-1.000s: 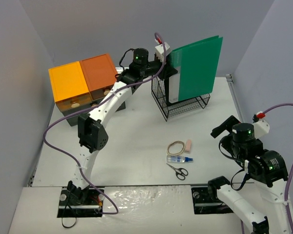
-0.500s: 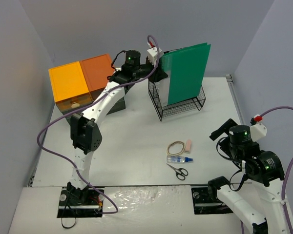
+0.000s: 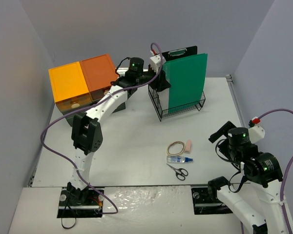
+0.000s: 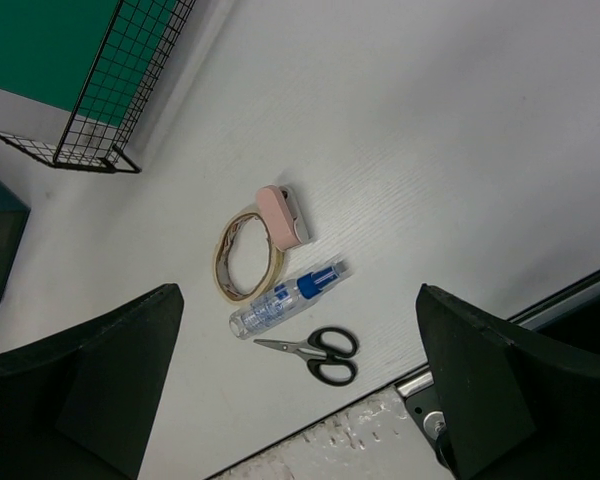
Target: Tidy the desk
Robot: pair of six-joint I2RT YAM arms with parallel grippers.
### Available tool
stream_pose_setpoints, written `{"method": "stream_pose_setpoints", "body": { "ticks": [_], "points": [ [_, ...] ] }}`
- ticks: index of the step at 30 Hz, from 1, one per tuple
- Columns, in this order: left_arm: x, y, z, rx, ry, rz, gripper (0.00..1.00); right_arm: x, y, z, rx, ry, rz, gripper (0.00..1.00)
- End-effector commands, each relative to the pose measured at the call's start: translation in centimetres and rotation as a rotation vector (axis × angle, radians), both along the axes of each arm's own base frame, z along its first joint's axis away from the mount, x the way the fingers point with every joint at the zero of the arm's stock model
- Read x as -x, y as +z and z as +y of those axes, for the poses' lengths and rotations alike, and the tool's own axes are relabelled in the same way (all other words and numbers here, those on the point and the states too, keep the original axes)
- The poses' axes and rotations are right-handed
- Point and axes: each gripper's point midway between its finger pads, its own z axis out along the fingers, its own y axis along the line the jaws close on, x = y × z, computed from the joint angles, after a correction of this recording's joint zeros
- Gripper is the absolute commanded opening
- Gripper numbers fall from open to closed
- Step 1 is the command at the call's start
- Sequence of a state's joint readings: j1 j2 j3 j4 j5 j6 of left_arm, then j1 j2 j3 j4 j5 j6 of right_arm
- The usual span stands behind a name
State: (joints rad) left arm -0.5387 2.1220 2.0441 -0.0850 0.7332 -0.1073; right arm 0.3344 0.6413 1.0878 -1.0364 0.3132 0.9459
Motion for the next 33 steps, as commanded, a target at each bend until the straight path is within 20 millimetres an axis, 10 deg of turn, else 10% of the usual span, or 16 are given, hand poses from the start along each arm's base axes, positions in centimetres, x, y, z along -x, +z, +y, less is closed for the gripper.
{"method": "stream_pose_setpoints", "body": {
  "ticks": [1,7,13,25,33],
  "points": [
    [4.1,12.7,-0.7,0.11,-0.057,-0.256,0.68,-0.5,0.8,0.0,-0.012,-0.01,-0.042,1.0],
    [6.9,16.6,0.0,0.102,-0.035,-0.32,0.75,-0.4,1.1,-0.1,-0.005,0.0,-0.054,1.0],
    [6.3,16.1,3.4,-0.097,0.18,-0.368,0.76,-0.6,1.2,0.2,-0.006,0.024,-0.063,1.0],
    [6.5,12.8,19.1,-0.281,0.853,-0.198,0.77,-6.1,1.8,5.5,-0.053,0.254,-0.078,1.0],
    [9.1,15.6,26.9,-0.25,1.052,-0.182,0.77,-11.3,-0.2,10.2,-0.068,0.459,0.001,1.0]
  ]
}}
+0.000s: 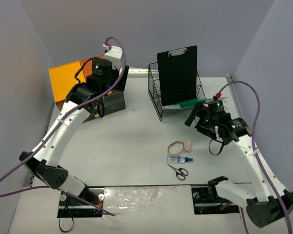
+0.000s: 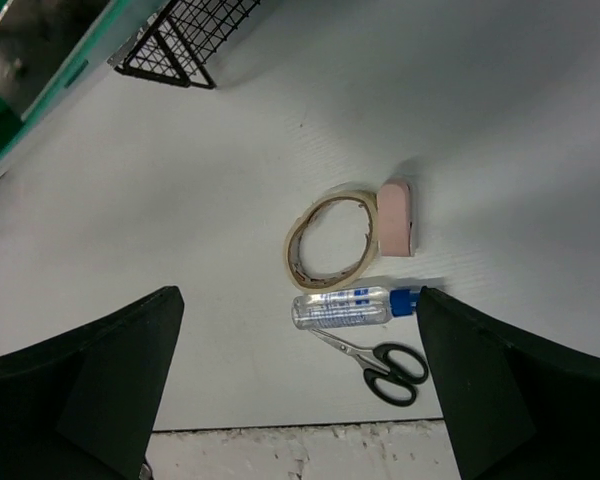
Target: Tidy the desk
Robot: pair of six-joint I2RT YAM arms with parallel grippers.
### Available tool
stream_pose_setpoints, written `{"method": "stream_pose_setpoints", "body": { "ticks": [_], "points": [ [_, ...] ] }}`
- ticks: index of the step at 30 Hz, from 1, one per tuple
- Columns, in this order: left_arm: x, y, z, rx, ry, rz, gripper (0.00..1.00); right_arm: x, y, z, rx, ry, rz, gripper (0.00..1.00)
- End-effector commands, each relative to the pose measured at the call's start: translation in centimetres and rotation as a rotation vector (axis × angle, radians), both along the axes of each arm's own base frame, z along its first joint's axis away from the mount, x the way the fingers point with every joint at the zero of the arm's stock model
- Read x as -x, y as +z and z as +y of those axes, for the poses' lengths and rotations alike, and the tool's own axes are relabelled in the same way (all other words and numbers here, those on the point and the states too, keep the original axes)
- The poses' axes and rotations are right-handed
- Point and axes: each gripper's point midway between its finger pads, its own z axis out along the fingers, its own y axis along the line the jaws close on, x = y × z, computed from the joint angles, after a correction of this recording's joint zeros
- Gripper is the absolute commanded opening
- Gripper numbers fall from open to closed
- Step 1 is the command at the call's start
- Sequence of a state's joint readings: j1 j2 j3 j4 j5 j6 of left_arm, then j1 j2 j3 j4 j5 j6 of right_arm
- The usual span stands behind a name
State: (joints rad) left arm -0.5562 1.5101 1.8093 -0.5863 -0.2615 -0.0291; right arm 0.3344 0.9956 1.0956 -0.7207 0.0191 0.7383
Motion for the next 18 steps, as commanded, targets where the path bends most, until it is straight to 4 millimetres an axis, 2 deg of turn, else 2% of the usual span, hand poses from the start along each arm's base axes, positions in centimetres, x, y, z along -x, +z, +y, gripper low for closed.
{"method": "stream_pose_setpoints", "body": {
  "ticks": [1,4,6,9,13,14,15,16,17,18],
  "points": [
    [2.5,6.6,4.5,0.092,0.13,-0.142,0.77,-4.0,1.8,2.5,-0.029,0.106,-0.096,1.0],
    [3.1,7.2,6.6,0.115,0.202,-0.14,0.77,-7.1,2.6,3.0,0.001,0.114,-0.124,1.0],
    [3.6,7.7,7.3,0.134,0.224,-0.16,0.76,-10.1,2.7,2.9,0.066,0.107,-0.138,1.0],
    [3.9,7.8,8.2,0.14,0.256,-0.177,0.76,-14.2,4.2,1.9,0.137,0.07,-0.199,1.0],
    [4.0,7.5,9.8,0.126,0.303,-0.163,0.76,-20.8,4.6,2.0,0.134,0.086,-0.216,1.0],
    [4.0,7.6,10.1,0.124,0.31,-0.164,0.76,-21.4,2.9,2.0,0.136,0.094,-0.178,1.0],
    [4.1,7.6,10.5,0.12,0.32,-0.166,0.76,-22.4,2.8,2.2,0.129,0.098,-0.179,1.0],
    [4.2,7.4,11.2,0.117,0.334,-0.157,0.76,-24.2,3.7,2.9,0.106,0.119,-0.206,1.0],
    [4.2,7.3,11.3,0.116,0.337,-0.154,0.76,-24.8,2.9,3.1,0.101,0.127,-0.189,1.0],
    [4.2,7.2,12.4,0.113,0.37,-0.154,0.76,-25.7,2.2,3.3,0.093,0.136,-0.179,1.0]
  ]
}}
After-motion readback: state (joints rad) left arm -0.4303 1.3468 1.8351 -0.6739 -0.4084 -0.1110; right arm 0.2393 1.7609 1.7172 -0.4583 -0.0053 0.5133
